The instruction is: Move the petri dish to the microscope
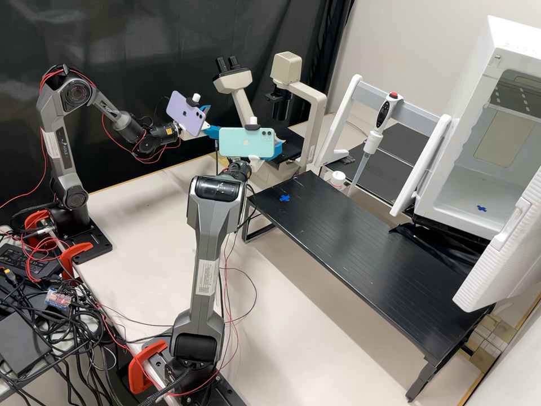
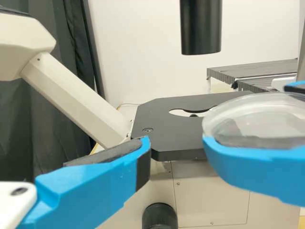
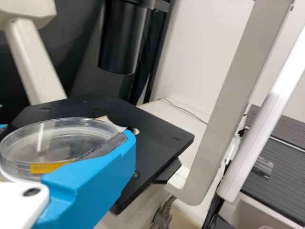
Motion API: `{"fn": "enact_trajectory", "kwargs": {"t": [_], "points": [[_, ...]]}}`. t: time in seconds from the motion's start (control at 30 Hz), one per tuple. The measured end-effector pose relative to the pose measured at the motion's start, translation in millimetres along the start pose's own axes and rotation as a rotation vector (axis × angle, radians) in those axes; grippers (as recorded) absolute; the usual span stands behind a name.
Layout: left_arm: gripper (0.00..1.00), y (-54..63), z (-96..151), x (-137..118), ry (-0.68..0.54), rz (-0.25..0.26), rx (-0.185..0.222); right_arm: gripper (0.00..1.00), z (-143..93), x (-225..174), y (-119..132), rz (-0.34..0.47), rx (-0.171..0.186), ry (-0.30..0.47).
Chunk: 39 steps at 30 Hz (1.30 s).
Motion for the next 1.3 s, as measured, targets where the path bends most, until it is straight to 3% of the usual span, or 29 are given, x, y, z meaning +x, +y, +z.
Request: {"fn": "enact_trajectory", "kwargs": {"t": [0.07,0.6,0.87,1.1,1.13,1.3], "points": [[1.00,0.0,0.0,0.0,0.000,0.000,0.000,0.00,-1.4,6.1,0.1,-0.003,0.016,-0.010],[1.00,0.0,0.0,0.0,0.000,0.000,0.000,0.00,-17.4,47.5,6.3,-0.072,0.001,-0.064],[1.00,0.0,0.0,0.0,0.000,0.000,0.000,0.00,-12.9,68.7,9.2,-0.114,0.025,-0.140],[1.00,0.0,0.0,0.0,0.000,0.000,0.000,0.00,-9.0,78.7,10.0,-0.146,0.044,-0.153],[1.00,0.0,0.0,0.0,0.000,0.000,0.000,1.00,-8.9,79.3,10.4,-0.150,0.040,-0.148],[1.00,0.0,0.0,0.0,0.000,0.000,0.000,1.00,-8.9,80.1,9.8,-0.161,0.042,-0.140]]}}
